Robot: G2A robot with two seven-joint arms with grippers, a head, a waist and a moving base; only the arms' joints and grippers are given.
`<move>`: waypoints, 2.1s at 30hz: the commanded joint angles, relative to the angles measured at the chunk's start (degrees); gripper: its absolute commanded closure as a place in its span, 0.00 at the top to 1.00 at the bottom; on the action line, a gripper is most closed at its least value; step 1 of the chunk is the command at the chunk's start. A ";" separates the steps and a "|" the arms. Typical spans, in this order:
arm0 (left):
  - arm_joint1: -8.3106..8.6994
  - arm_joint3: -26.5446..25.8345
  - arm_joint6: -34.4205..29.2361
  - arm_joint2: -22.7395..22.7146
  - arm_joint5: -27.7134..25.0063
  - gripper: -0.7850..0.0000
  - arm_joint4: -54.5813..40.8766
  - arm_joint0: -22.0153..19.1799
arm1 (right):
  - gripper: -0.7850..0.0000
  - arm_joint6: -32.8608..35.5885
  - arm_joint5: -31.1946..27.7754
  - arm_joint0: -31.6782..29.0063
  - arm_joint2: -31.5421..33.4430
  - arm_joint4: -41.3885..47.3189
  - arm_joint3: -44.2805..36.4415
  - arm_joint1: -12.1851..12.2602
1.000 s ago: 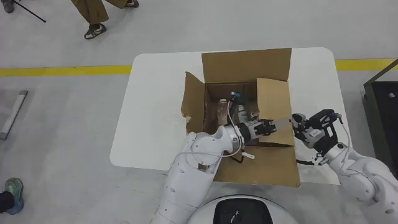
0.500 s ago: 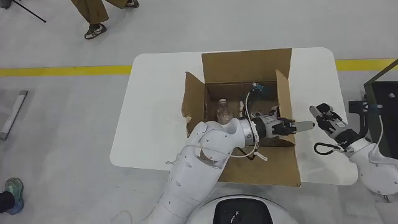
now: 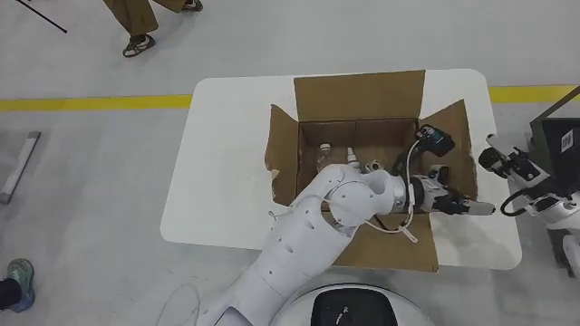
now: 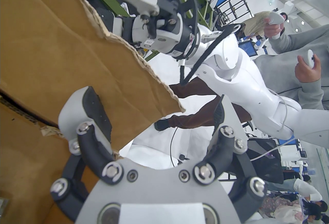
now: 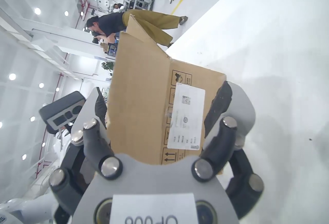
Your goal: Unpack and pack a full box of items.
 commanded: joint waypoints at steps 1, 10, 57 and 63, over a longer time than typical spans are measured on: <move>-0.33 1.15 -0.05 0.69 -0.29 1.00 -0.63 -0.54 | 0.89 0.07 0.09 -0.12 0.26 -0.24 -0.39 0.01; -1.18 4.38 -0.05 2.12 0.05 1.00 -1.25 -1.94 | 0.09 0.68 1.01 -0.18 -0.27 -2.30 -0.34 0.02; 5.76 -11.45 -16.74 -5.50 23.71 1.00 53.40 6.64 | 0.00 -0.77 -0.21 1.16 -3.33 -4.18 3.22 -0.54; 5.73 -9.71 -16.62 -6.94 26.08 1.00 55.10 7.10 | 0.00 -0.48 -0.14 1.56 -3.37 -4.52 3.32 -0.54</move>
